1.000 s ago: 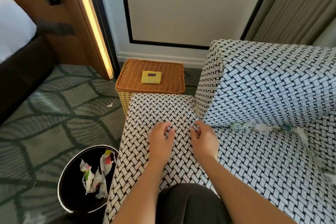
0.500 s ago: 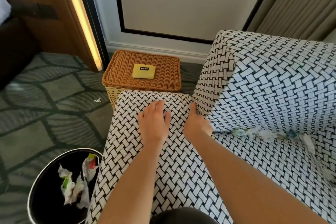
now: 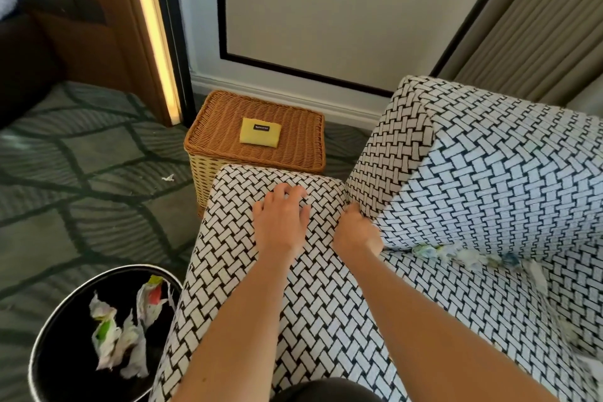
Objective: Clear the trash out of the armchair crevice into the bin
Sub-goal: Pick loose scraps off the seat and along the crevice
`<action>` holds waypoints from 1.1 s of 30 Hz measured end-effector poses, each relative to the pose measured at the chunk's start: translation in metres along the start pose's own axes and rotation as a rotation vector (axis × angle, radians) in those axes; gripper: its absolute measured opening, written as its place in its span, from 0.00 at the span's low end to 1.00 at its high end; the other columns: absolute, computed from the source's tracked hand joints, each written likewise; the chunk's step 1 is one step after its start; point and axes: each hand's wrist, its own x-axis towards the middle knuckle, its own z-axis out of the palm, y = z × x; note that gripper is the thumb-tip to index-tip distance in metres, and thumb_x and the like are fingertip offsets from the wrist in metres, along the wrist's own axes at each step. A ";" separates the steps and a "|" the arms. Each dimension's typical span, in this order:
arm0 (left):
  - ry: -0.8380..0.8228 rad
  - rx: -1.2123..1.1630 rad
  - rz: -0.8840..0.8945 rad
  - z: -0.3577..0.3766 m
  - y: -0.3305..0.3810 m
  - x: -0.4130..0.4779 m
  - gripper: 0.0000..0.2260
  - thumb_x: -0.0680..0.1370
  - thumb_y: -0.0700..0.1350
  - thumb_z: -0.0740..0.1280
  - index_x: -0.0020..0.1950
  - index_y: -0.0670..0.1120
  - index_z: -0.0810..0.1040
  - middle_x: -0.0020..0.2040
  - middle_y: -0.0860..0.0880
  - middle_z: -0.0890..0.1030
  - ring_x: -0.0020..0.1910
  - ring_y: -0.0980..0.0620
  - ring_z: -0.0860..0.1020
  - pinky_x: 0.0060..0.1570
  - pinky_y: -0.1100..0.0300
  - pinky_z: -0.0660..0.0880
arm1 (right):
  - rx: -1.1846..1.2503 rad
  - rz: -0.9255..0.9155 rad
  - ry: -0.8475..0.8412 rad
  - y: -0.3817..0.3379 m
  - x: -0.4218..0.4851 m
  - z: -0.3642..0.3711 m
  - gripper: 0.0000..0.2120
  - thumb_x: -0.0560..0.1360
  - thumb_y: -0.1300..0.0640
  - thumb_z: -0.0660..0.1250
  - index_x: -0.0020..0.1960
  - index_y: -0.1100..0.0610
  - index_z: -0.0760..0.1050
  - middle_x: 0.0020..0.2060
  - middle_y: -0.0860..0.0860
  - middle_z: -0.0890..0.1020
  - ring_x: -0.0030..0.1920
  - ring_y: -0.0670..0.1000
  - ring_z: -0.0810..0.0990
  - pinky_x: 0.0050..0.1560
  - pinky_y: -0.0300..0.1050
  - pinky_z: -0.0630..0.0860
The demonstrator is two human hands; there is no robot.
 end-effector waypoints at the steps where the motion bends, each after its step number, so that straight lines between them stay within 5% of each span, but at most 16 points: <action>1: 0.004 -0.010 0.000 0.000 -0.001 0.000 0.13 0.79 0.53 0.57 0.63 0.56 0.69 0.62 0.53 0.69 0.60 0.54 0.70 0.63 0.55 0.61 | 0.004 0.007 0.013 0.000 0.000 0.000 0.21 0.78 0.58 0.59 0.68 0.58 0.57 0.47 0.57 0.79 0.39 0.53 0.77 0.36 0.44 0.76; 8: 0.023 -0.057 0.037 0.001 -0.002 0.000 0.05 0.78 0.52 0.60 0.52 0.56 0.73 0.57 0.55 0.71 0.56 0.54 0.71 0.60 0.57 0.61 | 0.111 0.011 0.121 0.004 -0.004 0.012 0.14 0.80 0.57 0.55 0.65 0.57 0.64 0.46 0.55 0.81 0.41 0.52 0.78 0.36 0.44 0.77; 11: 0.025 -0.028 0.074 0.001 -0.004 0.001 0.04 0.79 0.52 0.59 0.49 0.55 0.73 0.56 0.55 0.71 0.56 0.54 0.70 0.58 0.57 0.62 | 0.291 -0.109 0.204 0.015 -0.013 0.020 0.14 0.81 0.55 0.51 0.66 0.55 0.65 0.34 0.49 0.77 0.30 0.47 0.72 0.25 0.38 0.62; 13: 0.015 -0.006 0.087 0.001 -0.004 0.001 0.05 0.79 0.51 0.58 0.49 0.55 0.73 0.56 0.55 0.72 0.56 0.54 0.70 0.57 0.57 0.62 | 0.381 -0.160 0.246 0.023 -0.018 0.022 0.15 0.81 0.55 0.52 0.66 0.53 0.66 0.30 0.46 0.73 0.28 0.46 0.70 0.25 0.38 0.61; 17: 0.006 -0.029 0.099 0.001 -0.001 -0.001 0.06 0.78 0.52 0.60 0.54 0.55 0.71 0.54 0.56 0.73 0.56 0.54 0.71 0.60 0.56 0.63 | 0.271 -0.134 0.291 0.029 -0.026 0.022 0.21 0.81 0.52 0.54 0.74 0.48 0.57 0.33 0.49 0.76 0.32 0.49 0.75 0.30 0.38 0.65; 20: -0.015 0.003 0.117 0.003 -0.001 0.001 0.13 0.78 0.54 0.59 0.63 0.56 0.68 0.58 0.56 0.73 0.59 0.54 0.71 0.62 0.55 0.63 | 0.216 -0.066 0.206 0.025 -0.023 0.013 0.21 0.81 0.49 0.53 0.73 0.42 0.55 0.37 0.51 0.78 0.36 0.49 0.78 0.33 0.39 0.71; 24: -0.019 -0.002 0.123 0.002 -0.002 0.000 0.08 0.78 0.55 0.58 0.55 0.56 0.71 0.53 0.57 0.73 0.56 0.55 0.71 0.60 0.56 0.62 | 0.239 0.022 0.077 0.021 -0.014 -0.001 0.19 0.81 0.50 0.52 0.71 0.40 0.60 0.40 0.50 0.75 0.38 0.49 0.75 0.36 0.41 0.74; 27: -0.018 -0.018 0.134 0.001 -0.003 0.000 0.08 0.78 0.55 0.58 0.55 0.55 0.72 0.53 0.57 0.74 0.56 0.55 0.71 0.61 0.56 0.62 | 0.244 0.053 -0.005 0.017 -0.010 -0.005 0.17 0.81 0.53 0.53 0.69 0.44 0.65 0.45 0.52 0.78 0.43 0.50 0.76 0.42 0.44 0.75; 33: -0.027 -0.072 0.162 -0.001 -0.007 -0.004 0.07 0.78 0.51 0.60 0.55 0.55 0.73 0.53 0.56 0.74 0.56 0.55 0.71 0.62 0.57 0.61 | 0.172 0.127 0.007 0.014 -0.009 -0.006 0.12 0.78 0.60 0.59 0.61 0.53 0.72 0.45 0.52 0.79 0.42 0.50 0.77 0.38 0.42 0.74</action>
